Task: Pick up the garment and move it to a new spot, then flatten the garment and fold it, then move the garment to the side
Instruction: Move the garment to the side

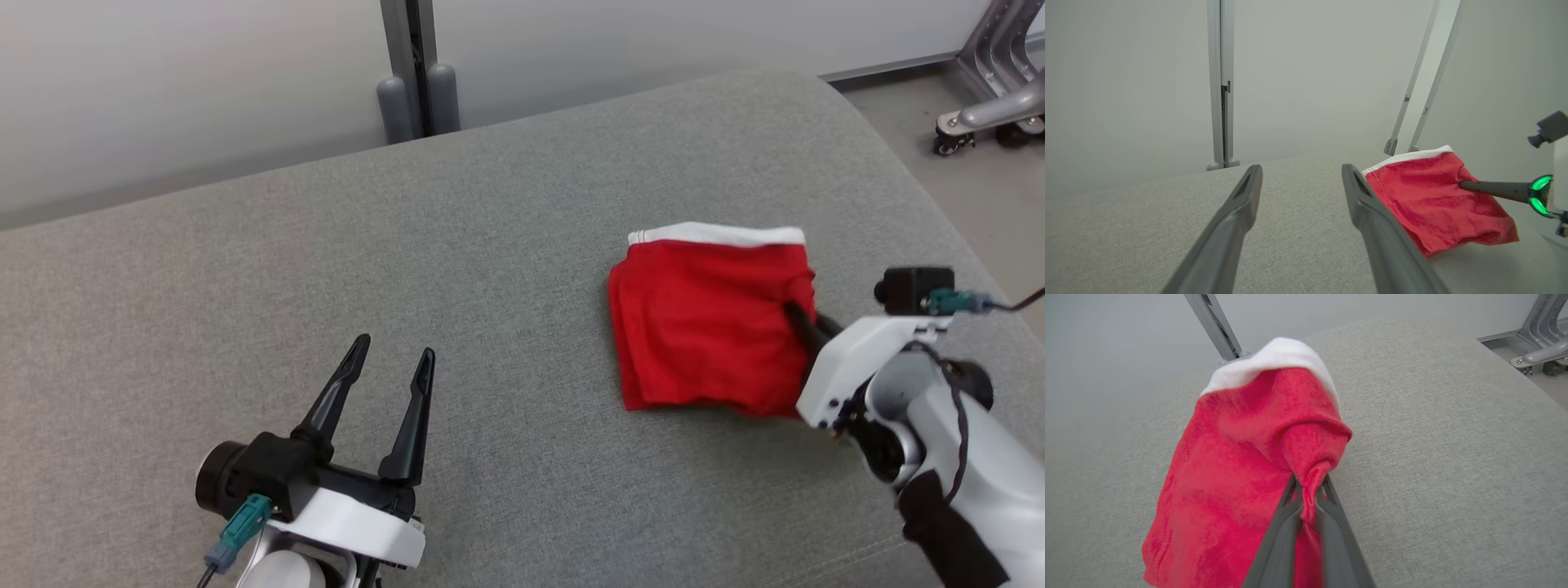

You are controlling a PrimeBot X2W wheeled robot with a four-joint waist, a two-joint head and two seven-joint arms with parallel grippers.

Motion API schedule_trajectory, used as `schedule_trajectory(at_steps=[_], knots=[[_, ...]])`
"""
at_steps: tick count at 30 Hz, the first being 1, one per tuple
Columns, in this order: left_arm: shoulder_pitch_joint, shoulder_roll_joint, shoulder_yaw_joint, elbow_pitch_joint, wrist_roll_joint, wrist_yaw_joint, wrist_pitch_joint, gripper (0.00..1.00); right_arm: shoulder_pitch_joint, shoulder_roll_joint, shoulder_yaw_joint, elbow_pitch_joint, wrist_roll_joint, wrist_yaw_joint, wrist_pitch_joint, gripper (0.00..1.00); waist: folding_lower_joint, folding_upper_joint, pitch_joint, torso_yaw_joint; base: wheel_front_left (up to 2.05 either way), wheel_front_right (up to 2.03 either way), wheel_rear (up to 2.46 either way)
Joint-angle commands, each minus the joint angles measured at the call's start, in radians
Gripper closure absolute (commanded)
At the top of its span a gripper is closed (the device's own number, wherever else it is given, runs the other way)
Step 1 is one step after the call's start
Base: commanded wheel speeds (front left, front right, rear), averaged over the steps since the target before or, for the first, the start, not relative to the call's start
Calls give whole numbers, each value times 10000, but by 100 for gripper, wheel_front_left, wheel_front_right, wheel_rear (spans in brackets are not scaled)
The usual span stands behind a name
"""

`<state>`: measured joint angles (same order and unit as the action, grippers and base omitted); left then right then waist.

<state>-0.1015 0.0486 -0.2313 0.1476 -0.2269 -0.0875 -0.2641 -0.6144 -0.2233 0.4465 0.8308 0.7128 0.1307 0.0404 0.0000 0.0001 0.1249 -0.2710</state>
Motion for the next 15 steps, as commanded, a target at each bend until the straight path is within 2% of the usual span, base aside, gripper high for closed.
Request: schedule_trajectory(at_steps=[1, 7, 15], knots=[[-206, 38, 4, 23, 74, -41, -2, 0, -278, -169, 75, 52, -68, 2, -68, 100, 0, -1, 125, 3, 0, 0, 0], [-446, 120, -47, 80, 158, -143, -2, 0, -1419, -825, 701, 385, -97, 2, 46, 100, 0, -1, 636, 194, 0, 0, 0], [-878, 260, -95, 96, 230, -219, -2, 0, -3122, -1757, 1116, 1771, -169, 2, 53, 100, 0, -1, 1431, 726, 0, 0, 0]])
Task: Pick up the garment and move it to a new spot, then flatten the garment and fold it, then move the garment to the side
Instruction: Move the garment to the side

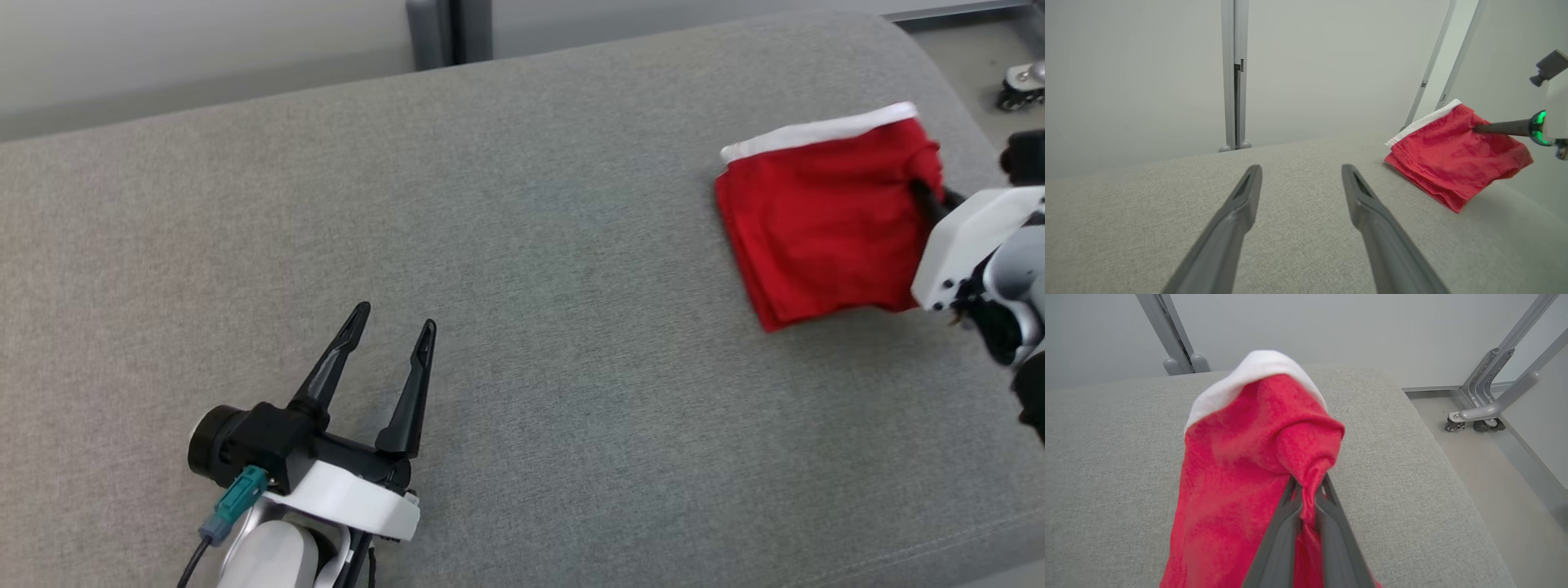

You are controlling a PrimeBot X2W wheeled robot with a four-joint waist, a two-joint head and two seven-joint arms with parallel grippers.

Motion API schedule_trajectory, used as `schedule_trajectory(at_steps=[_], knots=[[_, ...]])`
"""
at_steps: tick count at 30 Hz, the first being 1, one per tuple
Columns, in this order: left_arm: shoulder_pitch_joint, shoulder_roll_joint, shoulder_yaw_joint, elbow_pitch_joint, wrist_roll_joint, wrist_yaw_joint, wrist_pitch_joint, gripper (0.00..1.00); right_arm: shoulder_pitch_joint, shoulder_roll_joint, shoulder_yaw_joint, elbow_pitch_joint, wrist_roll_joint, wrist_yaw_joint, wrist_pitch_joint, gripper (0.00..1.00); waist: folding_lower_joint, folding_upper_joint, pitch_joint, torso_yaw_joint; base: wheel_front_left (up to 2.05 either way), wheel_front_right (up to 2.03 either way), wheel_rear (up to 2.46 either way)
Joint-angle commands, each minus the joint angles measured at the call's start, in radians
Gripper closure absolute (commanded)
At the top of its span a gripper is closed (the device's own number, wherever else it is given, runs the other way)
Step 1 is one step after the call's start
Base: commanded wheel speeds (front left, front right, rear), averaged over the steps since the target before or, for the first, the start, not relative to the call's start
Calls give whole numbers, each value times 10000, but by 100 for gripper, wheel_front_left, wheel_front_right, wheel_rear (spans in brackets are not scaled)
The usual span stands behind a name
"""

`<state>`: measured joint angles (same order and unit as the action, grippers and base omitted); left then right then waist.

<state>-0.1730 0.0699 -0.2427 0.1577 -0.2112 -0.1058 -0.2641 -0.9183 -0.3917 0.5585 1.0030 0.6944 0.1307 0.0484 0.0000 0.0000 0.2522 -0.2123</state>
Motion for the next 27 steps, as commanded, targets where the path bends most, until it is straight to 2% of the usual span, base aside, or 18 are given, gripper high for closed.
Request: schedule_trajectory(at_steps=[1, 8, 9, 11, 12, 13, 14, 22, 27], knots=[[-218, 55, 28, -13, 78, -42, -2, 0, -242, -146, -6, 197, -11, 2, -57, 100, 0, 0, 234, 182, 0, 0, 0], [-330, 78, 74, 13, 39, -67, -2, 0, -953, -235, 68, 1260, -169, 2, -175, 100, 0, 0, 467, 330, 0, 0, 0], [-356, 74, 74, 12, 40, -50, -2, 0, -1003, -224, 93, 1395, -200, 2, -196, 94, 0, 0, 470, 342, 0, 0, 0], [-395, 63, 81, 9, 40, -47, -2, 0, -1109, -192, 141, 1622, -284, 2, -318, 54, 0, 0, 456, 355, 0, 0, 0], [-404, 57, 86, 14, 34, -47, -2, 0, -1142, -154, 175, 1704, -315, 2, -349, 30, 0, 0, 440, 361, 0, 0, 0], [-409, 50, 93, 25, 26, -45, -2, 0, -1165, -123, 242, 1762, -393, 2, -402, 17, 0, 0, 415, 364, 0, 0, 0], [-401, 43, 95, 38, 14, -42, -2, 0, -1193, -113, 288, 1834, -430, 2, -483, 0, 0, 0, 382, 367, 0, 0, 0], [-148, -23, 110, 79, -122, 10, -2, 0, -1340, 22, 528, 2129, -677, 2, -1215, 0, 0, 0, -64, 406, 0, 0, 0], [60, -59, 194, 47, -215, 81, -2, 0, -1217, 151, 707, 1774, -665, 2, -1895, 0, 0, 0, -531, 520, 0, 0, 0]])
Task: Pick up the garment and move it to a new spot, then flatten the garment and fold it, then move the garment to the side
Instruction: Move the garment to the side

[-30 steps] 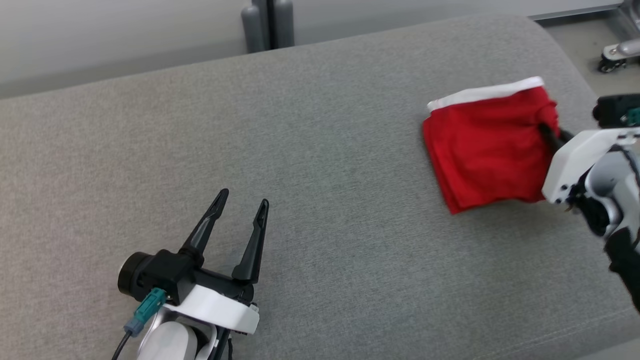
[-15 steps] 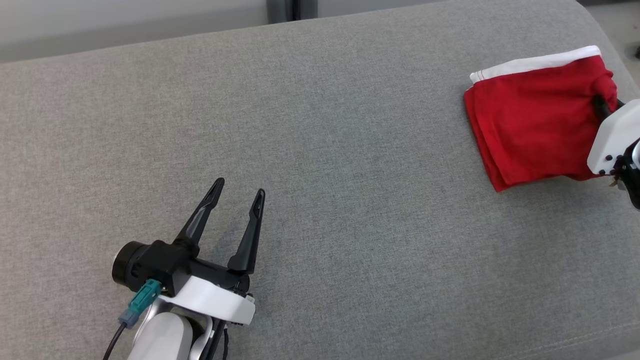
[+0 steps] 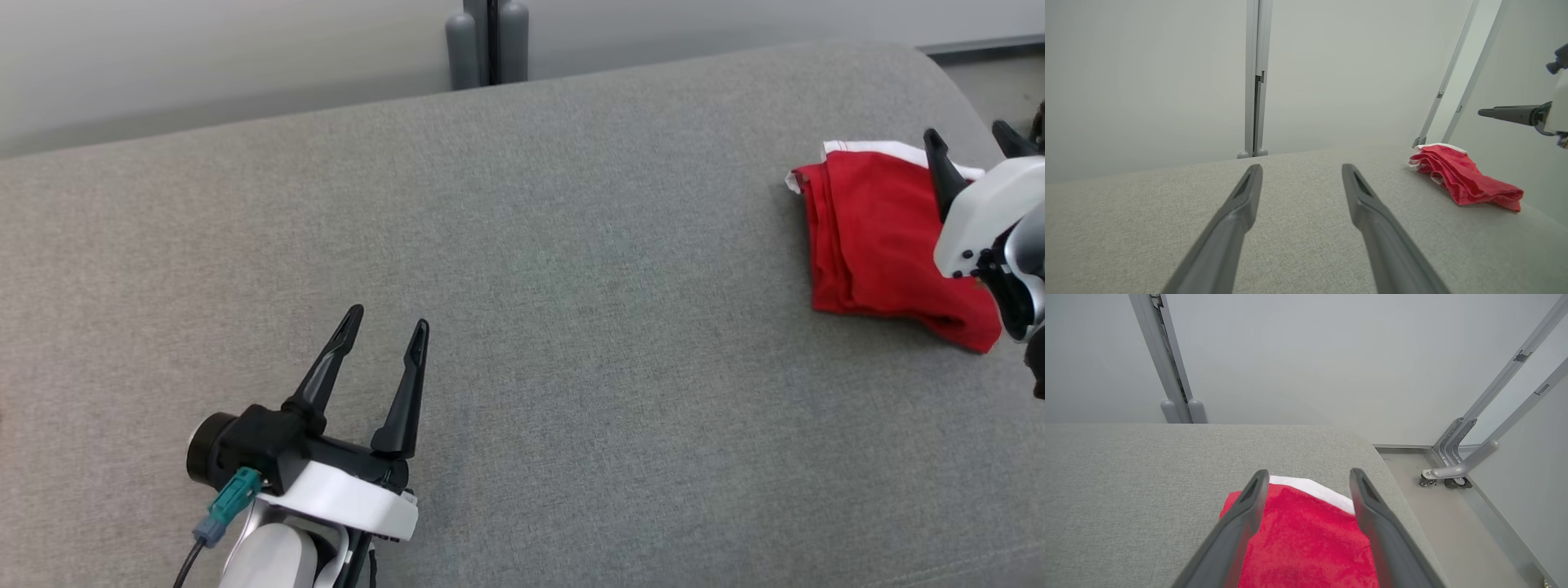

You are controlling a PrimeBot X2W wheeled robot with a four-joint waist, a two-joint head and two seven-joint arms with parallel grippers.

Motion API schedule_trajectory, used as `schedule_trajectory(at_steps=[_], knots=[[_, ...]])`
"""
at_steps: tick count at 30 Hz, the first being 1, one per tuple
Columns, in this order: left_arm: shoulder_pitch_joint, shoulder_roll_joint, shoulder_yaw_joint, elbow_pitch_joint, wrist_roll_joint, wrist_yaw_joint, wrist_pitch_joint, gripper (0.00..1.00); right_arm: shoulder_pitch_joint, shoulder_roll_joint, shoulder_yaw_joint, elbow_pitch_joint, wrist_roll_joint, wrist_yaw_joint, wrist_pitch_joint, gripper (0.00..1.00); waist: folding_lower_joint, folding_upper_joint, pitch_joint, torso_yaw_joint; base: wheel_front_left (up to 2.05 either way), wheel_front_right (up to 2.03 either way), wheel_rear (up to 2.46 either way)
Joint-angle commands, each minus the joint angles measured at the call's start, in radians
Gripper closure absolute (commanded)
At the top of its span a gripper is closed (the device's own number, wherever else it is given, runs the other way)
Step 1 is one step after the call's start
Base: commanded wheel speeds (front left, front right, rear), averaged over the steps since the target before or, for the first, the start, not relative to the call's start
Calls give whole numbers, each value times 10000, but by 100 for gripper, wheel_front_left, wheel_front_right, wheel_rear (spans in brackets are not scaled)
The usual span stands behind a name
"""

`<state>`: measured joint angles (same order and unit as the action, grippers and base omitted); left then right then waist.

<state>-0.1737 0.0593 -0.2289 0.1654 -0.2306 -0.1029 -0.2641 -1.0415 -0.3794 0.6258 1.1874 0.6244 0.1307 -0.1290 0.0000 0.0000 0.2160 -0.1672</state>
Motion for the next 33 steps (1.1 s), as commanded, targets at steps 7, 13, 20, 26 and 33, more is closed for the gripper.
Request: schedule_trajectory(at_steps=[7, 13, 20, 26, 33], knots=[[466, 8, 408, -175, -138, 212, -2, 0, 646, 38, 188, -1249, 315, 2, -980, 0, 0, 0, -899, 466, 0, 0, 0], [863, 54, 948, -367, -161, 340, -2, 0, 1806, -175, -226, -2771, 573, 2, -1314, 0, 0, 0, -1428, 1007, 0, 0, 0], [1448, 67, 1349, -477, -134, 426, -2, 0, 4167, -219, -1781, -4907, -124, 2, -1375, 0, 0, 0, -2041, 1585, 0, 0, 0], [1942, 31, 1565, -659, -203, 550, -2, 0, 6637, 241, -3164, -6864, -996, 2, -1371, 0, 0, 0, -2354, 1796, 0, 0, 0], [2300, 11, 1783, -558, -260, 716, -2, 0, 8725, 1096, -4377, -8539, -1822, 2, -1372, 0, 0, 0, -2457, 1794, 0, 0, 0]])
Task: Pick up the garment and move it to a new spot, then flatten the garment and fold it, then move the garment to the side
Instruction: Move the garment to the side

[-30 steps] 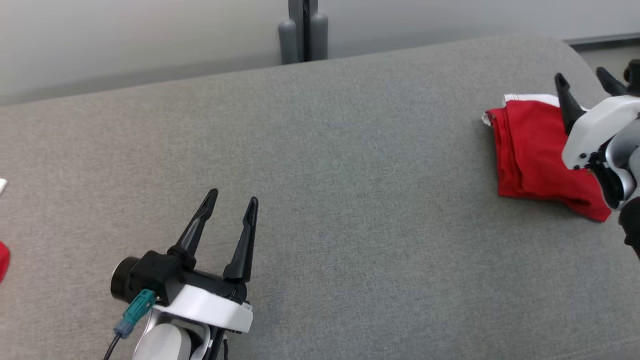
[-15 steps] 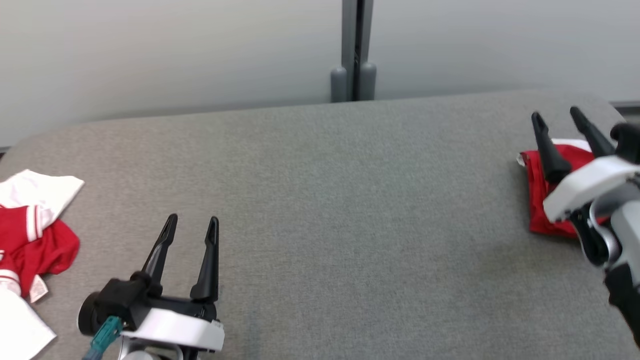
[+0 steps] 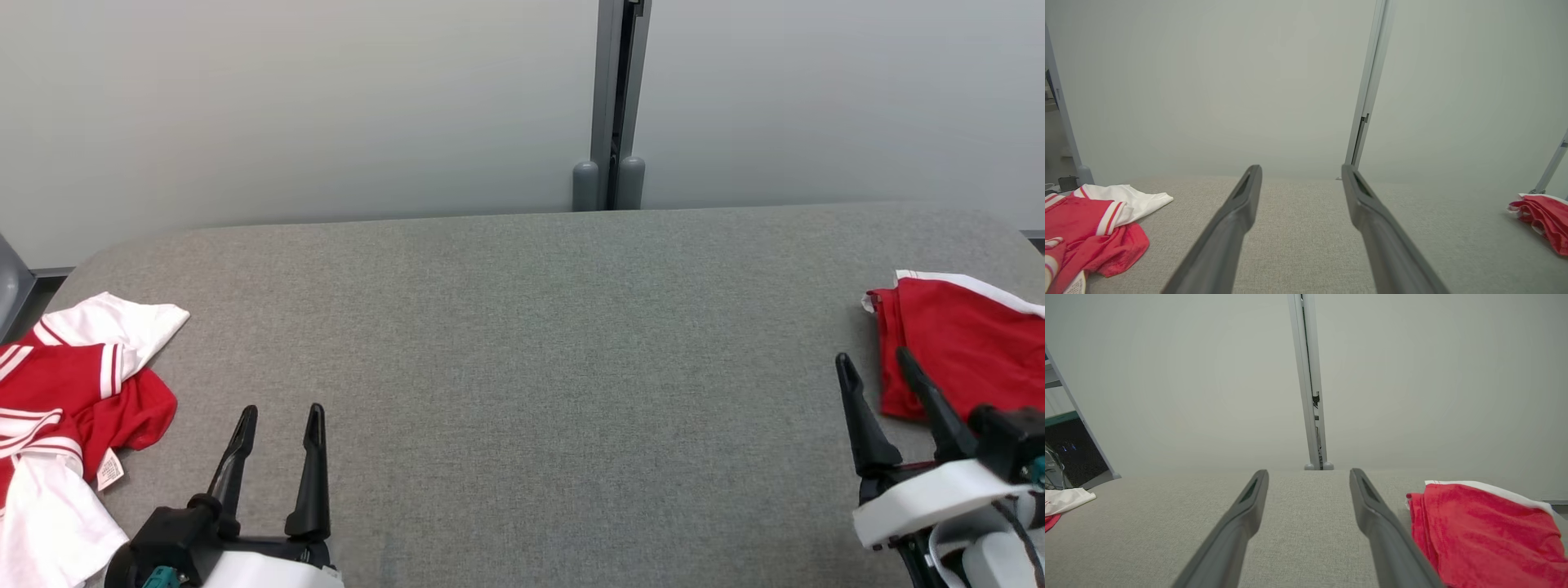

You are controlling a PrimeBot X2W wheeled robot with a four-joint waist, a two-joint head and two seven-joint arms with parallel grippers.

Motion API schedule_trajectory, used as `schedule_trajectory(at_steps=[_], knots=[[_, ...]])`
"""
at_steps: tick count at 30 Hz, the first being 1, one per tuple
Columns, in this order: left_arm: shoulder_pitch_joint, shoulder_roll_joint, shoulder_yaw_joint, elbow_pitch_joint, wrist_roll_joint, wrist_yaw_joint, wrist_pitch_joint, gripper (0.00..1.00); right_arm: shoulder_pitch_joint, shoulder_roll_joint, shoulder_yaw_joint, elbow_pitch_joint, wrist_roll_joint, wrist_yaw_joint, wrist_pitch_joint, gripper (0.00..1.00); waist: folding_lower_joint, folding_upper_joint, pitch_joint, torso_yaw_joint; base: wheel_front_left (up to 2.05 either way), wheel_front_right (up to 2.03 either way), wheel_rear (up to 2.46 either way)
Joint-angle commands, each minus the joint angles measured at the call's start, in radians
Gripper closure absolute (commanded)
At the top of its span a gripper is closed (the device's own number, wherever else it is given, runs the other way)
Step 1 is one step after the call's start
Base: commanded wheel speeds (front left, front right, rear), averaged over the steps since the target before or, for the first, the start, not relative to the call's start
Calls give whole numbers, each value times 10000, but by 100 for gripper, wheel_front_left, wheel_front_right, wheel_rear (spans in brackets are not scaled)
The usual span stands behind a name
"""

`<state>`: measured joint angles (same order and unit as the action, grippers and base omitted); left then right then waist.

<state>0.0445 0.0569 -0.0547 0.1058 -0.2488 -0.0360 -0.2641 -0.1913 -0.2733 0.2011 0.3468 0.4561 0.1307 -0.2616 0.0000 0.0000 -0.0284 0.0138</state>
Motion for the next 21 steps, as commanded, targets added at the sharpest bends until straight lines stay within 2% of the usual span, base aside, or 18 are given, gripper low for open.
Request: schedule_trajectory(at_steps=[1, 8, 21], knots=[[117, 36, 42, 39, -78, 46, -2, 0, 223, 36, -130, -133, -138, 2, -45, 0, 0, 0, -13, -16, 0, 0, 0], [94, 17, 164, 441, -83, 137, -2, 0, 1105, 669, -433, -821, -626, 2, -46, 0, 0, 0, 3, -78, 0, 0, 0], [-113, -18, 216, 856, -57, 132, -2, 0, 1238, 991, -657, -1108, -982, 2, -47, 0, 0, 0, 23, -68, 0, 0, 0]])
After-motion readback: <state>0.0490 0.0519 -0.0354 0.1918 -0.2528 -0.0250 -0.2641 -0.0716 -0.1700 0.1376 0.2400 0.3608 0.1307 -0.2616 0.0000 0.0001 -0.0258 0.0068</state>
